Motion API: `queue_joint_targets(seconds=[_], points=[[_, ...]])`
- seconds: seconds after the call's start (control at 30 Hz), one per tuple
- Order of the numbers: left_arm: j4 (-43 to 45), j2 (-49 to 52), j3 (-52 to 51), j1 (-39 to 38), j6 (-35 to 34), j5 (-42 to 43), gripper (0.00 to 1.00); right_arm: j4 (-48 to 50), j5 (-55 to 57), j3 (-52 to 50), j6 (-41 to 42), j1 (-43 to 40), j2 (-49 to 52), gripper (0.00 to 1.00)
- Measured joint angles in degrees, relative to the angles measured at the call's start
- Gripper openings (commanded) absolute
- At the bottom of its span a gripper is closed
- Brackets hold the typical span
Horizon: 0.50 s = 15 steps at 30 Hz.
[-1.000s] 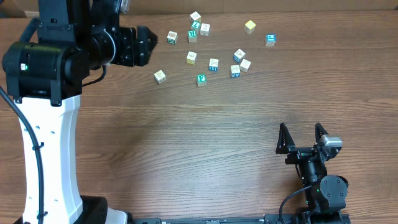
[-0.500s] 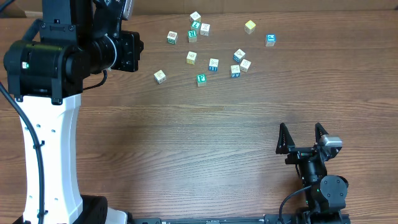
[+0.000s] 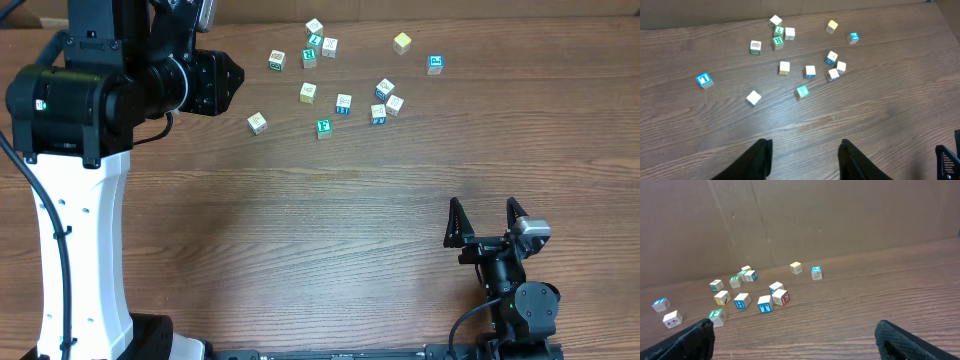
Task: Form a circle
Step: 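Raise the left arm and move the left gripper toward the blocks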
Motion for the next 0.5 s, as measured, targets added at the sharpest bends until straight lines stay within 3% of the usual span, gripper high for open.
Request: queue_joint_targets(seconds=[0.07, 0.27, 0.5], points=[[0.0, 0.0, 0.0, 0.0, 0.1, 0.0, 0.51, 0.0, 0.0, 0.0, 0.0, 0.0, 0.0, 1.00], [0.0, 0.0, 0.0, 0.0, 0.0, 0.0, 0.52, 0.0, 0.0, 0.0, 0.0, 0.0, 0.0, 1.00], [0.0, 0.0, 0.0, 0.0, 0.2, 0.0, 0.18, 0.0, 0.0, 0.0, 0.0, 0.0, 0.0, 1.00]])
